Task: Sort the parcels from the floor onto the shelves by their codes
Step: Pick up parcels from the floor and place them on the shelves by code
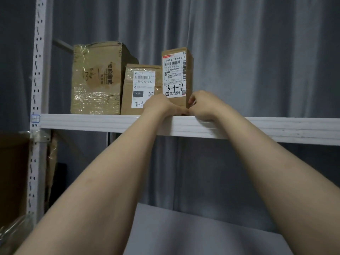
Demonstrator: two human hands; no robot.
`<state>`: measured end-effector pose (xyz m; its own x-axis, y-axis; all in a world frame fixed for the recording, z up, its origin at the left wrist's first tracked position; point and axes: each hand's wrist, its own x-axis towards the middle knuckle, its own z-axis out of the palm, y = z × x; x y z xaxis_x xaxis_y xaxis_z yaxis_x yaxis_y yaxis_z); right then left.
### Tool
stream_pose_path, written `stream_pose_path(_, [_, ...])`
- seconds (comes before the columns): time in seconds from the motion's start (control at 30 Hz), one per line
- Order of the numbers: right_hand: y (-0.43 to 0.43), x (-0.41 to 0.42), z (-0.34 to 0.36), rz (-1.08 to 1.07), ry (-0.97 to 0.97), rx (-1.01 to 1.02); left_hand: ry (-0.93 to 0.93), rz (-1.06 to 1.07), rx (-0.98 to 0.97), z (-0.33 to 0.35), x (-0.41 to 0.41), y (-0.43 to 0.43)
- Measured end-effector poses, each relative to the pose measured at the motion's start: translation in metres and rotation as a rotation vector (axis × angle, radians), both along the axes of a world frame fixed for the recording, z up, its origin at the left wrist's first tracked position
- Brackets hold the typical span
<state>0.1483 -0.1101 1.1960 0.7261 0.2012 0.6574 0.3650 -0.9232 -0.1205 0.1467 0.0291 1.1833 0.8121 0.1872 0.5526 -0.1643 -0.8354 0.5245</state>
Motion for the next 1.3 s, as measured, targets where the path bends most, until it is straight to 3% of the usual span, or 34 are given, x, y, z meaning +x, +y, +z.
stream_pose_path(0.3, [0.000, 0.005, 0.003, 0.017, 0.113, -0.016, 0.102, 0.084, 0.105, 0.005, 0.018, -0.001])
stream_pose_path(0.57, [-0.003, 0.006, 0.003, 0.036, 0.122, 0.077, 0.044, -0.011, 0.043, 0.001, 0.014, -0.001])
stream_pose_path(0.83, [-0.001, 0.012, 0.005, -0.023, 0.121, 0.038, -0.005, -0.114, -0.022, -0.003, 0.005, 0.000])
stream_pose_path(1.3, [0.001, 0.011, 0.005, -0.017, 0.144, 0.007, -0.174, -0.096, -0.065, -0.005, 0.018, 0.004])
